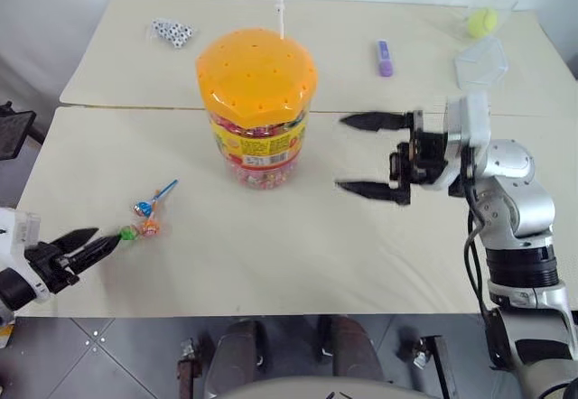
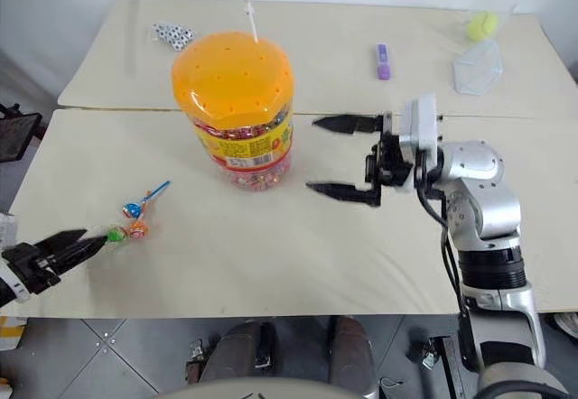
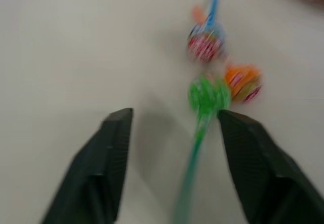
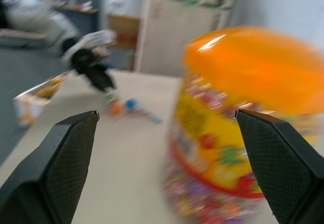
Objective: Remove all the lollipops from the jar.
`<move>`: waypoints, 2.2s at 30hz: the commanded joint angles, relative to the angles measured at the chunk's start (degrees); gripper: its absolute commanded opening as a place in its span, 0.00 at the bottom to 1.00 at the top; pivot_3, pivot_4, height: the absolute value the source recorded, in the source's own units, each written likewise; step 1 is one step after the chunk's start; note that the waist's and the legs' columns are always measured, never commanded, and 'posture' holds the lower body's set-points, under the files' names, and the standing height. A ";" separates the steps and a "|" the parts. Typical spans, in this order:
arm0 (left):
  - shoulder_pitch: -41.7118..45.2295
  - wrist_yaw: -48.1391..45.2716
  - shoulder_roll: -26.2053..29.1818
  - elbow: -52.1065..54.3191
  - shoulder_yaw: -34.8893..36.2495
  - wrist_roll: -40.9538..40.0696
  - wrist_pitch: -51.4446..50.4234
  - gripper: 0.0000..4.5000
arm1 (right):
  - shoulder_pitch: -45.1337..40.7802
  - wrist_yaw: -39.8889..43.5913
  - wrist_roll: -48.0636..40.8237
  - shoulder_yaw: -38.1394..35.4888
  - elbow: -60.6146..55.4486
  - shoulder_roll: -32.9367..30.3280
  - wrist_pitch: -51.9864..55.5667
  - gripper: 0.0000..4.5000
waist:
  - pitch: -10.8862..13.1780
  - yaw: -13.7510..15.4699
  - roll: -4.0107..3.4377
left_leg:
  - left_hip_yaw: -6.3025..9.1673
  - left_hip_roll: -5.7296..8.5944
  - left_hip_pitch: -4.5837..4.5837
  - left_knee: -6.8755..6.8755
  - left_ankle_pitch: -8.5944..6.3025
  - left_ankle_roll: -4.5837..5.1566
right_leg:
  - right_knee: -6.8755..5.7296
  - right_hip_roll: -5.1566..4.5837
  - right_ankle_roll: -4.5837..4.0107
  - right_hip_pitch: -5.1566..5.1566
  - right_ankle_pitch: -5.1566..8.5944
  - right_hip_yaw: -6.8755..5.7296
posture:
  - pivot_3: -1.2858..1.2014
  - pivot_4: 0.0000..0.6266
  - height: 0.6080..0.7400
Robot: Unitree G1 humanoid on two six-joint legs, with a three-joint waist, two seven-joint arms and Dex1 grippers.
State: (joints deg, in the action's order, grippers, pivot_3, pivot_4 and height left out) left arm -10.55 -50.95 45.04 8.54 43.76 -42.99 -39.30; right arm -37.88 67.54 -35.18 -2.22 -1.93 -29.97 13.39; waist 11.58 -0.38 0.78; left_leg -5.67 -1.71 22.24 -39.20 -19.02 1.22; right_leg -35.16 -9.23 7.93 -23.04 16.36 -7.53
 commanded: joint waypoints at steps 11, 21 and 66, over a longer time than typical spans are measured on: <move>25.48 -0.88 -2.92 8.03 -3.63 -17.16 4.82 0.74 | -26.45 -24.38 5.45 2.08 15.40 13.93 16.17 1.00 | -0.03 -1.48 -0.13 | -0.16 0.13 0.11 0.03 0.03 -0.04 | -0.54 -0.05 -0.04 -0.47 -0.01 0.05 | 0.52 0.24 1.00; 27.34 0.00 -5.57 5.74 -6.32 -17.66 8.70 0.75 | -30.24 -23.87 7.42 2.46 19.50 17.12 16.53 0.45 | -0.03 -1.95 -0.13 | -0.27 0.13 0.10 0.05 0.03 -0.04 | -0.53 0.14 -0.05 -0.52 -0.01 0.10 | 0.52 0.24 1.00; 14.11 -10.47 -2.67 -2.18 -17.53 8.06 28.85 0.75 | 9.10 10.57 4.36 -11.34 20.18 -18.11 -18.88 0.96 | 0.05 -1.26 -0.45 | -1.68 -0.30 -0.15 0.01 -0.04 -0.07 | 0.07 0.58 -0.21 -0.55 -0.12 0.82 | 0.52 0.24 1.00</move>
State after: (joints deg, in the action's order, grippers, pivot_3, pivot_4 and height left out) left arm 5.17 -63.76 42.72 7.14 23.52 -37.18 -12.43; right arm -27.34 77.93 -25.34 -11.40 23.66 -48.65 -8.63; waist 11.63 -1.64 0.33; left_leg -7.15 -2.05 22.07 -39.19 -19.06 1.16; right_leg -35.10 -8.66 7.71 -23.60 16.24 -6.70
